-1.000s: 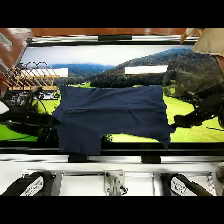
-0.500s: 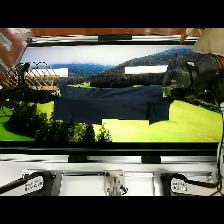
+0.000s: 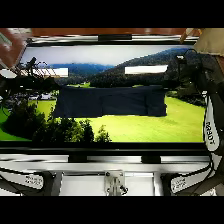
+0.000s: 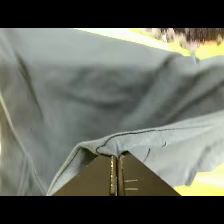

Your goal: Fold the shirts.

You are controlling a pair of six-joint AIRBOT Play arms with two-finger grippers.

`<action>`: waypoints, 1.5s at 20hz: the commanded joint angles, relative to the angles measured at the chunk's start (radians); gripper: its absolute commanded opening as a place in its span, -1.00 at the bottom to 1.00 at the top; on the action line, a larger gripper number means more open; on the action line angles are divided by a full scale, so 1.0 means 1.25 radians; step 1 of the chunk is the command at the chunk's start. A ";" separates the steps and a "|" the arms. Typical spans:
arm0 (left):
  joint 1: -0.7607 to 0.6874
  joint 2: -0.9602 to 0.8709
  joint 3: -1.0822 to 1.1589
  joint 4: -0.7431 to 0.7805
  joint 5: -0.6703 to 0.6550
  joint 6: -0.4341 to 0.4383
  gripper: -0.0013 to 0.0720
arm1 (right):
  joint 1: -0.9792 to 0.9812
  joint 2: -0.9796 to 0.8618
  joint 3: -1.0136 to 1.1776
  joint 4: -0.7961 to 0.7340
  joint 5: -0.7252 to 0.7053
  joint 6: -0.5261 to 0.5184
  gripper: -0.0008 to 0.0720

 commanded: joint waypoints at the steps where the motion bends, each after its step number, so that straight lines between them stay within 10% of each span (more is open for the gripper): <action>1: -0.020 -0.066 0.026 -0.003 0.024 -0.037 -0.85 | 0.008 -0.048 0.010 -0.025 0.023 0.045 -0.83; 3: -0.032 -0.085 0.027 -0.004 0.024 -0.039 -0.75 | 0.008 -0.057 0.010 -0.032 0.014 0.061 -0.82; 4: -0.034 -0.086 0.027 -0.004 0.024 -0.047 -0.70 | 0.008 -0.057 0.010 -0.033 0.007 0.060 -0.49; 5: -0.034 -0.084 0.029 -0.004 0.017 -0.052 -0.19 | 0.007 -0.053 0.010 -0.033 -0.016 0.051 0.49; 6: -0.031 -0.081 0.040 -0.004 -0.007 -0.051 0.68 | 0.004 -0.048 0.011 -0.045 -0.051 0.031 0.77; 7: -0.027 -0.078 0.054 -0.004 -0.033 -0.048 0.97 | -0.001 -0.040 0.011 -0.073 -0.092 0.016 0.77; 12: -0.017 -0.054 0.139 -0.004 -0.205 -0.064 0.96 | -0.050 -0.020 0.008 -0.064 -0.326 -0.073 0.77; 30: -0.050 -0.012 0.139 -0.004 -0.280 -0.063 0.96 | 0.241 -0.027 -0.031 -0.109 -0.291 -0.043 0.77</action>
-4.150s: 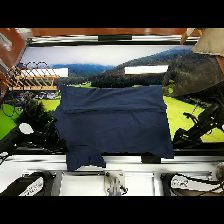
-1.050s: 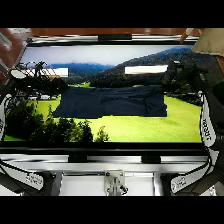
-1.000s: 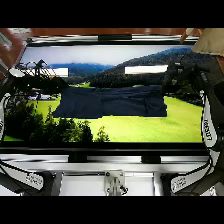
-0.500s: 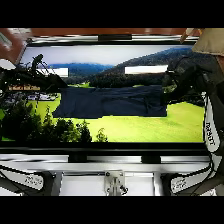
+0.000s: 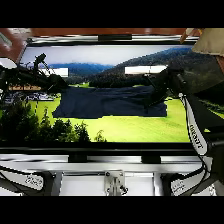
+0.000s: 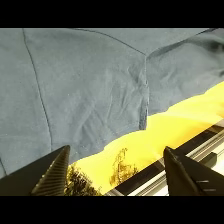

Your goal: Fold the shirts.

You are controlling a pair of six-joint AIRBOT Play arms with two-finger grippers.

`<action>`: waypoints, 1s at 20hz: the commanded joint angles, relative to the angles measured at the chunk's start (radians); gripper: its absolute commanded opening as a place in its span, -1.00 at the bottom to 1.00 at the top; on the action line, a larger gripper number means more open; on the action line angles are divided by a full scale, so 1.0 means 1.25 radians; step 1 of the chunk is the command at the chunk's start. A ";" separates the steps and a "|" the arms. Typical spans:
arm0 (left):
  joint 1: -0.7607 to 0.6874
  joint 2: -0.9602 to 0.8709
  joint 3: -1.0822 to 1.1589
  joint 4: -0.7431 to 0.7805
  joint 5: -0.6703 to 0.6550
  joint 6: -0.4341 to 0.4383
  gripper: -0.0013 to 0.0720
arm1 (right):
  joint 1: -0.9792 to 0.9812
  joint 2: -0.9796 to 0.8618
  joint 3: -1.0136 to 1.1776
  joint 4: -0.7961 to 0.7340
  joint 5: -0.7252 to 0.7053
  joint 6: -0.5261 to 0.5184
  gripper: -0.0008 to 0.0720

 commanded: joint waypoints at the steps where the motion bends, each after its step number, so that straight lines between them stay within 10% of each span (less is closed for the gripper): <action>1: 0.002 0.000 0.001 0.000 -0.001 0.001 0.96 | 0.038 -0.021 0.000 -0.070 -0.011 0.042 0.69; 3: 0.004 0.000 0.001 0.000 -0.001 0.000 0.96 | 0.043 -0.023 -0.001 -0.115 -0.002 0.056 0.21; 7: 0.003 0.000 0.001 0.000 -0.001 -0.015 0.96 | 0.041 -0.024 0.000 -0.184 0.005 0.087 0.18; 9: 0.003 0.000 0.001 0.000 -0.001 -0.015 0.96 | 0.042 -0.023 0.000 -0.196 0.014 0.089 -0.80; 20: 0.003 0.000 0.001 0.000 0.005 -0.015 0.96 | 0.008 -0.029 0.125 -0.380 0.209 0.156 -0.83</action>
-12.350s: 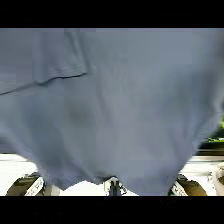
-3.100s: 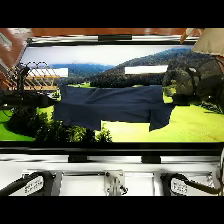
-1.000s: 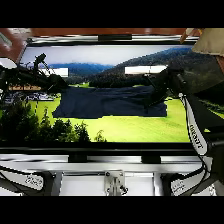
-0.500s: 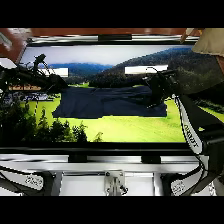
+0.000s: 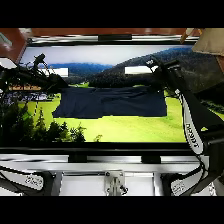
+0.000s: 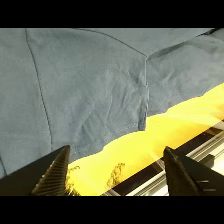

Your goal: Fold the shirts.

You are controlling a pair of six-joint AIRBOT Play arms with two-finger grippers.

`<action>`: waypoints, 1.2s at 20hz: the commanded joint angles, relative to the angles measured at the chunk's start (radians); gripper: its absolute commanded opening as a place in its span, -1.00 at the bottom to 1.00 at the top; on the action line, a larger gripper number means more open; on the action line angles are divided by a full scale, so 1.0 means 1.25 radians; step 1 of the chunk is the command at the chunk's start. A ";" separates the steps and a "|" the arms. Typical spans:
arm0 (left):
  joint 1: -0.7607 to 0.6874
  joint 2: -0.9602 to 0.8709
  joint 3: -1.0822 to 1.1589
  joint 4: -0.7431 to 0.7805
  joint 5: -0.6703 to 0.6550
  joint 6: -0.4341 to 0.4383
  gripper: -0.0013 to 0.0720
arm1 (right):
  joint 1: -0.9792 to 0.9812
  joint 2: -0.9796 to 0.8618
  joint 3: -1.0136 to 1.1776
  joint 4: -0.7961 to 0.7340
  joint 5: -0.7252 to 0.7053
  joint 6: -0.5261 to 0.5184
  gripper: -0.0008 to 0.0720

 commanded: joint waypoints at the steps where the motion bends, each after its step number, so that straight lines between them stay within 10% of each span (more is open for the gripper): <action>1: 0.000 0.000 0.001 0.000 0.001 -0.001 0.96 | -0.034 -0.018 0.018 -0.069 0.052 0.069 -0.72; 3: 0.000 0.001 0.001 0.000 -0.006 -0.001 0.96 | -0.065 -0.023 0.018 -0.069 0.026 0.138 0.39; 6: 0.000 0.000 0.001 0.000 -0.007 -0.001 0.96 | -0.132 -0.018 0.018 0.020 -0.021 0.168 0.41; 8: 0.000 0.000 0.001 0.000 -0.007 -0.001 0.96 | -0.218 -0.019 0.017 0.285 -0.067 0.113 0.50; 9: 0.000 0.000 0.001 0.000 -0.007 -0.001 0.96 | -0.270 -0.023 0.017 0.439 -0.083 0.087 0.88; 24: -0.007 0.001 0.001 -0.001 -0.005 -0.001 0.96 | -0.354 -0.150 -0.046 0.671 -0.146 -0.018 0.88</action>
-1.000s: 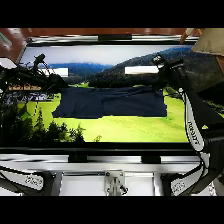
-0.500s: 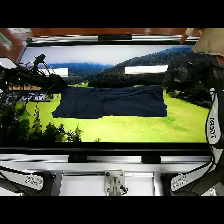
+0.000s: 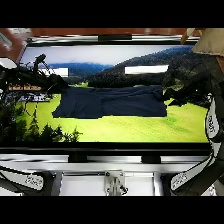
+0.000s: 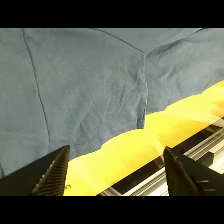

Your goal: Fold the shirts.

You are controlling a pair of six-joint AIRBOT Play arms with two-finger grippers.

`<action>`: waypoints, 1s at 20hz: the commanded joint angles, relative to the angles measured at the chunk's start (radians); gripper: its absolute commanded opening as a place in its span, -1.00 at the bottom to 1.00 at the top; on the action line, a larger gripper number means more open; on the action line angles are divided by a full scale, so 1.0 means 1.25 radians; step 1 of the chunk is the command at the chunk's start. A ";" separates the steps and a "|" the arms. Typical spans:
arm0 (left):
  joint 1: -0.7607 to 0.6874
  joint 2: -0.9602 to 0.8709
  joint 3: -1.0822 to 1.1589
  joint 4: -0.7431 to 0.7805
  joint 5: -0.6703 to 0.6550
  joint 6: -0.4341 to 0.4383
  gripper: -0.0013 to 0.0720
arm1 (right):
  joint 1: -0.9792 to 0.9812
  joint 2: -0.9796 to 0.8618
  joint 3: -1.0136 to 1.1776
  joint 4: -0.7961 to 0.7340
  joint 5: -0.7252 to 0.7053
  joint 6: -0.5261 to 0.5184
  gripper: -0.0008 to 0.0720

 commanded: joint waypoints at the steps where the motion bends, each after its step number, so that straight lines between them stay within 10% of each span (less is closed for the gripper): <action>1: -0.005 0.001 0.001 0.000 0.002 0.001 0.96 | 0.023 -0.038 -0.003 0.060 0.000 -0.030 0.88; 7: -0.036 0.001 0.001 -0.011 0.017 0.001 0.96 | 0.085 -0.043 -0.003 0.049 0.111 -0.022 0.17; 9: -0.049 0.000 0.001 -0.013 0.035 0.001 0.96 | 0.098 -0.041 -0.003 0.050 0.112 -0.014 -0.83; 12: -0.081 0.000 0.000 -0.013 0.118 0.000 0.95 | 0.101 0.005 -0.002 0.046 0.041 -0.029 -0.83; 13: -0.100 -0.001 0.000 -0.013 0.154 0.001 0.69 | 0.098 0.036 -0.002 0.032 0.029 -0.031 -0.83; 15: -0.150 -0.005 -0.001 -0.023 0.190 0.001 -0.83 | 0.089 0.108 -0.002 0.022 0.027 -0.020 -0.83; 20: -0.351 -0.011 -0.069 -0.072 0.353 0.001 -0.86 | 0.087 0.280 -0.002 0.024 -0.037 0.016 -0.83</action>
